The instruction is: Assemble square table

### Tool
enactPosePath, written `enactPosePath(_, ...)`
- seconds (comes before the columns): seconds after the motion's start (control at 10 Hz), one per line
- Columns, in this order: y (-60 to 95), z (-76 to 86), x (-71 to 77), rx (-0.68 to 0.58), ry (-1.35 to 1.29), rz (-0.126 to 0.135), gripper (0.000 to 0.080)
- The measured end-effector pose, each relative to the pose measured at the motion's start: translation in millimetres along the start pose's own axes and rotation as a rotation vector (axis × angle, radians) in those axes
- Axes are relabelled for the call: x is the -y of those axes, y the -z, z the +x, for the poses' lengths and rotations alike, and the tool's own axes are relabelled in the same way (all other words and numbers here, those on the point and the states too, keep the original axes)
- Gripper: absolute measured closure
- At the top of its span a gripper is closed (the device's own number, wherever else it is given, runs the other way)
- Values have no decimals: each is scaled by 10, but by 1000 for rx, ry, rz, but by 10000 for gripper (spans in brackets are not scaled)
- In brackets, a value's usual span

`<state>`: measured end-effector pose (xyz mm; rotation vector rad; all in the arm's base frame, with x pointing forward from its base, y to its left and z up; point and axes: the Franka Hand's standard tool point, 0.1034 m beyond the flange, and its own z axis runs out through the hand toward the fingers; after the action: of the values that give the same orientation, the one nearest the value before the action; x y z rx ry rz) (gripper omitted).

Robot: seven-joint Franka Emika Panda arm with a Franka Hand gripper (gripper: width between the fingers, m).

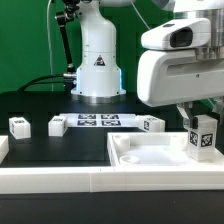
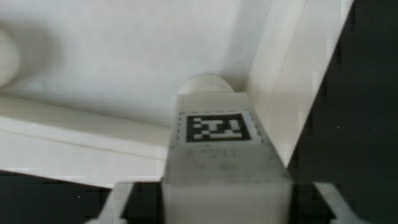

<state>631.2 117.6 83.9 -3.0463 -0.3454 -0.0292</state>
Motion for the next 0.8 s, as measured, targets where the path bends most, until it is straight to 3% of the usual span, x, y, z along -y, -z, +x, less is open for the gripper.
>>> enactPosePath(0.8, -7, -33, -14, -44, -816, 6, 509)
